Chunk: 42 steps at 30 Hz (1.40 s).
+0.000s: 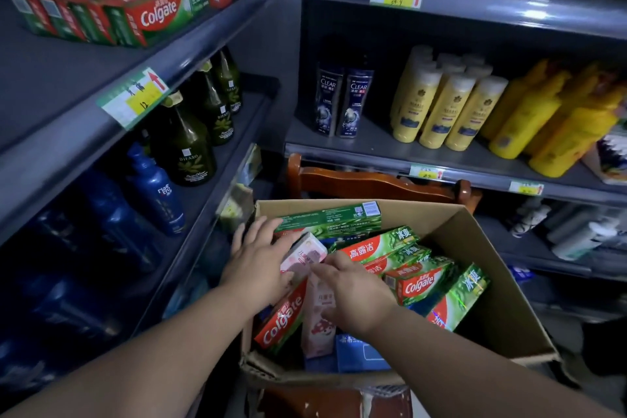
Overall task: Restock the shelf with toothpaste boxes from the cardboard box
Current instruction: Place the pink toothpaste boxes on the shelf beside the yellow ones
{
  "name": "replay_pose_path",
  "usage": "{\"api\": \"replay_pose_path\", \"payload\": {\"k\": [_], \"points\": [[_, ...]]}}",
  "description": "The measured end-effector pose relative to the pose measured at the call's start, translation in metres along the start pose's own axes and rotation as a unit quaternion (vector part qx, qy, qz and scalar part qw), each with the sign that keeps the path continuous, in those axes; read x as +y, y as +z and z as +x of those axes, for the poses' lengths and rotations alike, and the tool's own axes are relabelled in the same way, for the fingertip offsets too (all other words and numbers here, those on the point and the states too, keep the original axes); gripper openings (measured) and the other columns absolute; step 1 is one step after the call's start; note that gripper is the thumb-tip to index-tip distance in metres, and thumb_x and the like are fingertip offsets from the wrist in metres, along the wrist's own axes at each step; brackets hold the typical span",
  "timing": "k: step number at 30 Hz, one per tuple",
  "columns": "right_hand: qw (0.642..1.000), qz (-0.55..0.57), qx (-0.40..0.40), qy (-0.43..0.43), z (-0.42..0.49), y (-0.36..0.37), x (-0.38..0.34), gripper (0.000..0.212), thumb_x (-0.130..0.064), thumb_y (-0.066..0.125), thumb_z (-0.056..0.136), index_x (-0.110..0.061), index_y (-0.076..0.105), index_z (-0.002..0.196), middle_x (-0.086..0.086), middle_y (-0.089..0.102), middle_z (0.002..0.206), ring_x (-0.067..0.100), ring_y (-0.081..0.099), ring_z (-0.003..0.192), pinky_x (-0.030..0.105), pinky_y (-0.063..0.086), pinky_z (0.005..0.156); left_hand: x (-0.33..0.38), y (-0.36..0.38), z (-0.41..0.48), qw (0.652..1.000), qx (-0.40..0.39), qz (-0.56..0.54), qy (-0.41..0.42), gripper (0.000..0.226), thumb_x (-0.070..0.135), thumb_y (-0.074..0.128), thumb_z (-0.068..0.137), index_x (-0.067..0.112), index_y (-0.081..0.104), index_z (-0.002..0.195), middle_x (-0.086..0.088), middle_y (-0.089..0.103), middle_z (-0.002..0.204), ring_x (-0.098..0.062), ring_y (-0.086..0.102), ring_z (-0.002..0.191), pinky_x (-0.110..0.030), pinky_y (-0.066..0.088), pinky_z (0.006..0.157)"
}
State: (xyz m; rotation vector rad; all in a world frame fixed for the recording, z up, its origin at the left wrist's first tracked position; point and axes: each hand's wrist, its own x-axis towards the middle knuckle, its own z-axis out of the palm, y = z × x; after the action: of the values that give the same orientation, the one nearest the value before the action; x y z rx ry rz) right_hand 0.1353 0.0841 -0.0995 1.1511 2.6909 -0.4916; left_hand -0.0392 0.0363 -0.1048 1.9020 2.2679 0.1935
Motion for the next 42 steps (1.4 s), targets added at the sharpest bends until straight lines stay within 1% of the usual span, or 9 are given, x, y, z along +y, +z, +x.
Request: {"api": "replay_pose_path", "payload": {"k": [5,11,17,20,23,25,31,37,42], "points": [[0.999,0.012,-0.04,-0.002,-0.003,-0.009,0.007,0.061,-0.029,0.069,0.085,-0.035,0.038,0.137,0.0,0.052,0.128,0.024,0.05,0.116,0.036,0.046,0.09,0.004,0.0,0.025,0.996,-0.04,0.018,0.072,0.064,0.027,0.054,0.095,0.042,0.022,0.148,0.008,0.005,0.159,-0.017,-0.007,0.146,-0.037,-0.013,0.115],[0.978,0.19,-0.057,0.064,-0.01,-0.02,0.026,0.041,-0.025,0.08,0.076,-0.023,0.06,0.111,-0.004,0.064,0.098,0.016,0.061,0.085,0.032,0.052,0.07,0.014,0.005,0.039,0.983,-0.107,0.073,0.127,0.062,0.014,0.044,0.096,0.031,0.021,0.15,0.009,0.007,0.16,-0.015,-0.003,0.147,-0.037,-0.01,0.117],[0.936,0.332,-0.048,0.107,-0.011,-0.042,0.046,0.035,-0.015,0.084,0.072,-0.025,0.064,0.098,-0.008,0.068,0.09,0.003,0.064,0.081,0.012,0.05,0.064,0.023,0.01,0.036,0.987,-0.088,0.025,0.135,0.051,0.01,0.054,0.087,0.019,0.037,0.135,0.0,0.029,0.151,-0.019,0.019,0.142,-0.031,0.016,0.116],[0.923,0.362,-0.061,0.112,-0.012,-0.043,0.047,0.033,-0.012,0.082,0.074,-0.022,0.066,0.101,-0.003,0.072,0.094,0.005,0.067,0.085,0.014,0.053,0.069,0.029,0.004,0.034,0.987,-0.11,-0.012,0.115,0.037,0.007,0.056,0.085,0.017,0.043,0.118,-0.002,0.04,0.134,-0.02,0.039,0.125,-0.031,0.037,0.099],[0.921,0.369,-0.065,0.11,-0.012,-0.039,0.048,0.036,-0.012,0.082,0.075,-0.017,0.066,0.107,-0.003,0.072,0.093,0.001,0.066,0.079,0.01,0.051,0.063,0.029,-0.002,0.03,0.989,-0.115,-0.049,0.081,0.026,0.012,0.054,0.09,0.019,0.042,0.112,-0.002,0.043,0.122,-0.021,0.05,0.093,-0.035,0.043,0.075],[0.916,0.382,-0.062,0.106,-0.012,-0.038,0.048,0.035,-0.009,0.08,0.077,-0.02,0.064,0.107,-0.004,0.07,0.096,0.005,0.066,0.085,0.016,0.054,0.07,0.025,-0.004,0.024,0.991,-0.1,-0.064,0.056,0.026,0.02,0.056,0.092,0.023,0.041,0.113,0.001,0.043,0.121,-0.02,0.051,0.083,-0.034,0.042,0.07],[0.876,0.472,-0.039,0.094,-0.015,-0.057,0.044,0.037,-0.002,0.074,0.08,-0.012,0.058,0.112,0.008,0.071,0.103,0.028,0.072,0.09,0.05,0.058,0.08,0.02,-0.02,-0.002,0.984,0.006,-0.179,-0.023,0.031,0.016,0.063,0.089,0.033,0.042,0.103,0.01,0.04,0.119,-0.013,0.048,0.084,-0.027,0.04,0.07],[0.858,0.511,-0.019,0.043,-0.029,-0.085,0.037,0.04,-0.004,0.074,0.081,-0.017,0.057,0.115,0.011,0.072,0.103,0.031,0.071,0.096,0.058,0.053,0.086,0.039,-0.056,-0.04,0.959,0.117,-0.244,-0.084,0.029,0.019,0.066,0.088,0.032,0.049,0.107,0.015,0.037,0.117,-0.009,0.045,0.098,-0.024,0.04,0.078],[0.864,0.502,0.003,-0.027,-0.057,-0.104,0.027,0.031,-0.011,0.073,0.084,-0.026,0.059,0.106,0.005,0.073,0.101,0.024,0.07,0.096,0.052,0.055,0.088,0.062,-0.08,-0.093,0.945,0.19,-0.241,-0.113,0.029,0.017,0.066,0.088,0.029,0.05,0.109,0.01,0.041,0.12,-0.007,0.045,0.099,-0.02,0.034,0.08]]}}
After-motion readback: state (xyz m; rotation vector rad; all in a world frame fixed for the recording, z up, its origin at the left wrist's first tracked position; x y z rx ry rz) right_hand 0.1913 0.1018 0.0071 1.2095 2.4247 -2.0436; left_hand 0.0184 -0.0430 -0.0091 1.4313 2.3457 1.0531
